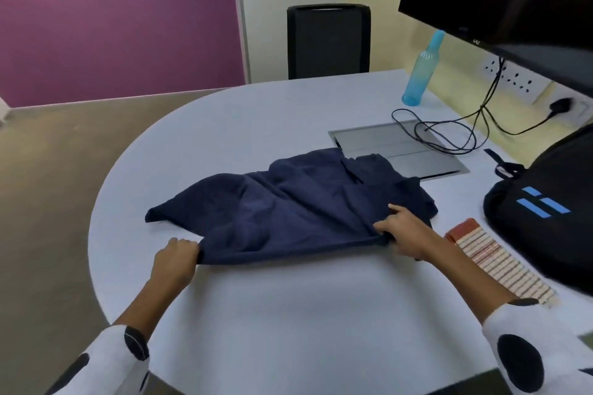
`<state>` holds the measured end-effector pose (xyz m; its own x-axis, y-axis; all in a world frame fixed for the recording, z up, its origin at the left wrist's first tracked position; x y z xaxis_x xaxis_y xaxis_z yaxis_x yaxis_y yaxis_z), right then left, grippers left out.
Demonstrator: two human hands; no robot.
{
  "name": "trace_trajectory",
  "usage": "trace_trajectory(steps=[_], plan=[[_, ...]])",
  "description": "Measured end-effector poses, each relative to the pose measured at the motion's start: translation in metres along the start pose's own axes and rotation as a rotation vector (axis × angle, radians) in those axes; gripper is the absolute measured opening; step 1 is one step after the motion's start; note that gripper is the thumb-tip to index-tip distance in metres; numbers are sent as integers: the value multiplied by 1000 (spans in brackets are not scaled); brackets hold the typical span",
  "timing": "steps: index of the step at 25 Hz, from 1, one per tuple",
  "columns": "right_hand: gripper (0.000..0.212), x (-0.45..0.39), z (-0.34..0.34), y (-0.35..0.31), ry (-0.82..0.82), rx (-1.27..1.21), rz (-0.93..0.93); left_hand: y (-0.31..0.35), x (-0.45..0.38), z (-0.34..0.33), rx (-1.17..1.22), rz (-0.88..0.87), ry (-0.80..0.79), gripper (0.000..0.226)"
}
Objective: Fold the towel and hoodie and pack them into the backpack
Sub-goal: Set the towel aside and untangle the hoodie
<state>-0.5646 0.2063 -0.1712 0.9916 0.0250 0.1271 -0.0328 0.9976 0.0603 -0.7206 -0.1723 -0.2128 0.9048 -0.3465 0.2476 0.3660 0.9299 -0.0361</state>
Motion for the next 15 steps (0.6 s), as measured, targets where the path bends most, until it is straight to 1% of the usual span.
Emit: trace_trajectory(steps=[1, 2, 3, 5, 6, 7, 8, 9, 10, 11, 12, 14, 15], plan=[[29, 6, -17, -2, -100, -72, -31, -8, 7, -6, -41, 37, -11, 19], [31, 10, -30, -2, -162, -144, -63, -14, 11, -6, -82, 67, -15, 21], [34, 10, -35, -1, -179, -193, -97, -20, 15, -4, -38, 114, 5, 26], [41, 6, -33, 2, -156, -332, -160, -26, 17, 15, 204, 180, 164, 40], [38, 1, -24, 2, -107, -441, -183, -30, 16, 27, 366, 223, 248, 44], [31, -4, -12, 3, -50, -573, -216, -37, 13, 37, 547, 267, 306, 46], [22, -9, 0, 4, -7, -710, -243, -41, 9, 45, 767, 312, 321, 43], [18, -12, 14, 4, -2, -819, -261, -43, 2, 50, 1053, 351, 298, 37], [21, -16, 24, 1, -49, -899, -259, -41, -6, 55, 1366, 378, 252, 30], [26, -22, 31, -1, -135, -891, -243, -36, -13, 60, 1620, 407, 190, 24], [30, -29, 36, -2, -224, -799, -233, -31, -20, 66, 1791, 423, 132, 21], [29, -47, 40, 4, -348, -444, -294, -23, -38, 77, 1935, 424, 54, 21], [27, -59, 44, 10, -359, -246, -347, -22, -50, 82, 1957, 412, 42, 22]])
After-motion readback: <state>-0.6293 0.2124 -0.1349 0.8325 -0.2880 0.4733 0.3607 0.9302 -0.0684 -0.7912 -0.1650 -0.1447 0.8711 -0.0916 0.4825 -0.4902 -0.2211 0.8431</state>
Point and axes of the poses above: each hand's wrist, its own x-axis away from the middle knuckle, its own z-axis out of the back of the hand, y = z × x, the point moved 8 cm from there along -x, towards the middle knuckle, and after that the axes turned 3 degrees about x, right-handed, at the moved point
